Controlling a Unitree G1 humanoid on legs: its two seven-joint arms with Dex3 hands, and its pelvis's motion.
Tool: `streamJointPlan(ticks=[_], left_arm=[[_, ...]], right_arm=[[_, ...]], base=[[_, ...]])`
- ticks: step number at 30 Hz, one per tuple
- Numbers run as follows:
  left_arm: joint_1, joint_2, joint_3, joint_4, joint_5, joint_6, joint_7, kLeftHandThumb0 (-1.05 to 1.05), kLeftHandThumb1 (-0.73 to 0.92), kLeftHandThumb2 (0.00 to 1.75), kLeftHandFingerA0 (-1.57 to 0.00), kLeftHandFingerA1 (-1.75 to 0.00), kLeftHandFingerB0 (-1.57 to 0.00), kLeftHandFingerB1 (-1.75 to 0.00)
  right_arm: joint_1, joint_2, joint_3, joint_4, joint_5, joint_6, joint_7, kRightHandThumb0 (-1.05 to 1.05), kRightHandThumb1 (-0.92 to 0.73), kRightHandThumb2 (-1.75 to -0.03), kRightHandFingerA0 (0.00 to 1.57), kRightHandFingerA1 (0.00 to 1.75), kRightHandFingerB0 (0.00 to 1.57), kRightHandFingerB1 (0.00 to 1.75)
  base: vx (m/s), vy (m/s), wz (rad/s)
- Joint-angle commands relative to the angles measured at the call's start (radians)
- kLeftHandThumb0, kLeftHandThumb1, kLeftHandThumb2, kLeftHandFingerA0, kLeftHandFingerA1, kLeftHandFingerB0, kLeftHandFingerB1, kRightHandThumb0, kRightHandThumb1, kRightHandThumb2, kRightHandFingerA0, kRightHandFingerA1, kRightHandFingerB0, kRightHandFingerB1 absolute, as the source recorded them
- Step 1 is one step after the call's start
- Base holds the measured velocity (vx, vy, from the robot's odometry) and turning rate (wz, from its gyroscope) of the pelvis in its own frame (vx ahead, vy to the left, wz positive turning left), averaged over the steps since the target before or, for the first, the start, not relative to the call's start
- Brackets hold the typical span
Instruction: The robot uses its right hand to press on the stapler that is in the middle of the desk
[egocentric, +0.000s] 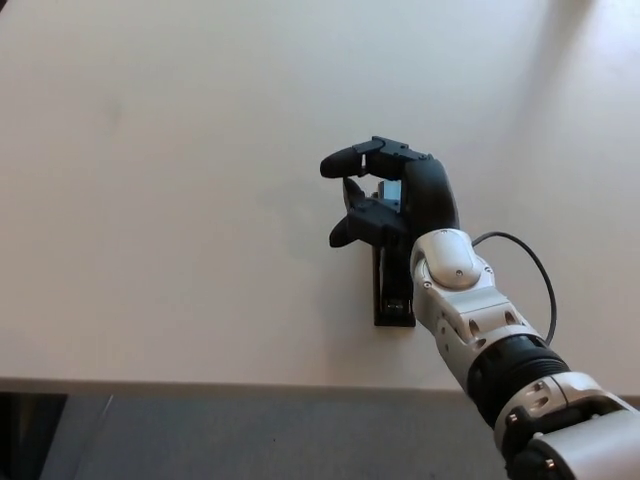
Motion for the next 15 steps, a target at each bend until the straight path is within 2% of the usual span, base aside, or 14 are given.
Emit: streamJointPlan(ticks=[1, 3, 9, 15], left_arm=[[-0.01, 0.014, 0.002, 0.005, -0.002, -0.007, 0.0, -0.49, 0.92, 0.83, 0.0, -0.13, -0.02, -0.18], [-0.017, 0.013, 0.003, 0.008, -0.003, -0.01, 0.0, -0.5, 0.92, 0.82, 0.0, -0.15, -0.02, -0.19], [-0.026, 0.014, 0.007, 0.0, -0.008, -0.002, -0.006, -0.47, 0.92, 0.84, -0.01, -0.16, -0.02, -0.18], [-0.039, 0.018, 0.01, -0.006, -0.01, -0.004, -0.011, -0.48, 0.92, 0.84, 0.0, -0.14, -0.01, -0.17]], right_arm=[[0.037, 0.053, -0.013, 0.021, -0.007, -0.031, 0.002, -0.12, -0.76, -0.79, 1.17, 1.26, 0.79, 1.14], [0.045, 0.055, -0.017, 0.029, -0.007, -0.03, 0.001, -0.1, -0.71, -0.87, 1.18, 1.23, 0.79, 1.11], [0.082, 0.07, -0.03, 0.044, -0.005, -0.051, 0.005, -0.06, -0.72, -0.84, 1.19, 1.2, 0.81, 1.12], [0.141, 0.078, -0.047, 0.069, 0.003, -0.076, 0.043, -0.08, -0.73, -0.82, 1.18, 1.26, 0.78, 1.19]], base=[[0.0, 0.0, 0.0], [0.0, 0.0, 0.0], [0.0, 0.0, 0.0], [0.0, 0.0, 0.0]])
